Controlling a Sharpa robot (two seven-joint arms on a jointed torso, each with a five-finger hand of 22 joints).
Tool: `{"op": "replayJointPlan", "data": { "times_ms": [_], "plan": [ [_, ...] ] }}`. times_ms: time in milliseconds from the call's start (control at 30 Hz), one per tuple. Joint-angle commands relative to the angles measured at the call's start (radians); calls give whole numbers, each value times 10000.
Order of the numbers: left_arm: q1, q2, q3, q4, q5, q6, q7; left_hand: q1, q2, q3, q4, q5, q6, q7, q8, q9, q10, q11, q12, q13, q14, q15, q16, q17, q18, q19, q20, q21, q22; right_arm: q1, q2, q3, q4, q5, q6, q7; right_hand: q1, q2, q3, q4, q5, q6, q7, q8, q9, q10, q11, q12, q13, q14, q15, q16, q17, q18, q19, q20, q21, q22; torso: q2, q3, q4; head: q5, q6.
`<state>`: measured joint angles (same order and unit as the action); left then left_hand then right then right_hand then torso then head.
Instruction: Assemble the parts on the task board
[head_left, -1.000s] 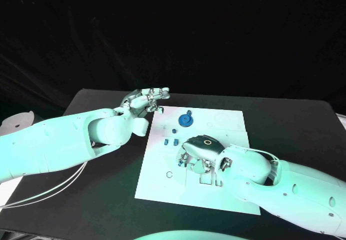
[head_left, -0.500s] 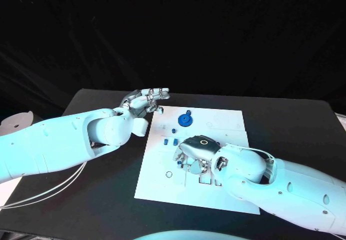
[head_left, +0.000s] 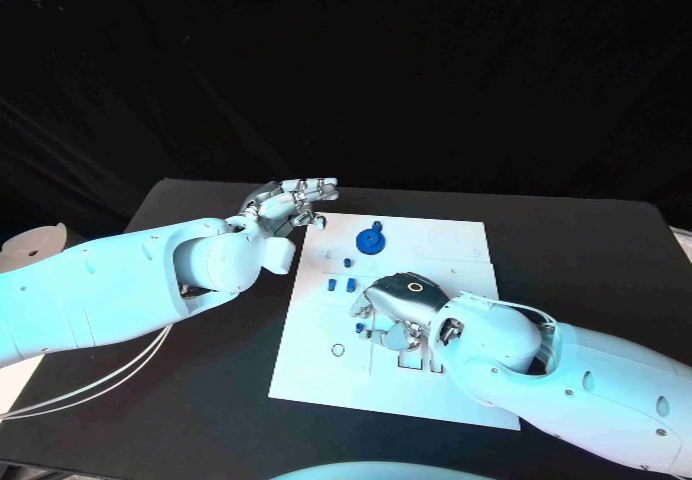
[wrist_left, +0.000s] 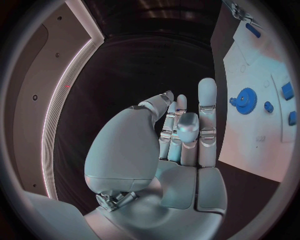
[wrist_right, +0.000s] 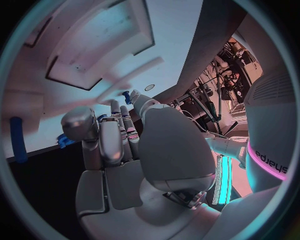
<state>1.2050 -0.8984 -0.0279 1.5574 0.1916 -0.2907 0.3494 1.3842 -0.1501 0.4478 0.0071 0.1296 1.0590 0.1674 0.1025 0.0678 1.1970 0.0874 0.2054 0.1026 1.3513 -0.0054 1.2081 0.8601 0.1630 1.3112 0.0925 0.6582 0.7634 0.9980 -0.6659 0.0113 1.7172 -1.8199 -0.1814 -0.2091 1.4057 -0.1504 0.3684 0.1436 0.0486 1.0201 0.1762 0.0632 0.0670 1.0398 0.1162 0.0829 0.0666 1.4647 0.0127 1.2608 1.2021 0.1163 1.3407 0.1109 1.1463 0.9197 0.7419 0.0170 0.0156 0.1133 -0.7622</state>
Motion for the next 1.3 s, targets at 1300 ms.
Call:
{"op": "replayJointPlan", "data": {
  "times_ms": [1300],
  "plan": [
    [4,-15,-13,11,-156,378,-91,-42,36,-91,0,-50,-96,-13,22,-8,-84,-29,72,10,-35,39,-75,-47,120,-34,19,-78,-34,1063,-2632,324,733,319,927,-754,771,163,-1647,708,66,-241,-812,33,7,-207,-472,478,2,387,-600,-320,-424,112,258,-557,-453,-338,8,-6,6,-257,174]
  ]
}}
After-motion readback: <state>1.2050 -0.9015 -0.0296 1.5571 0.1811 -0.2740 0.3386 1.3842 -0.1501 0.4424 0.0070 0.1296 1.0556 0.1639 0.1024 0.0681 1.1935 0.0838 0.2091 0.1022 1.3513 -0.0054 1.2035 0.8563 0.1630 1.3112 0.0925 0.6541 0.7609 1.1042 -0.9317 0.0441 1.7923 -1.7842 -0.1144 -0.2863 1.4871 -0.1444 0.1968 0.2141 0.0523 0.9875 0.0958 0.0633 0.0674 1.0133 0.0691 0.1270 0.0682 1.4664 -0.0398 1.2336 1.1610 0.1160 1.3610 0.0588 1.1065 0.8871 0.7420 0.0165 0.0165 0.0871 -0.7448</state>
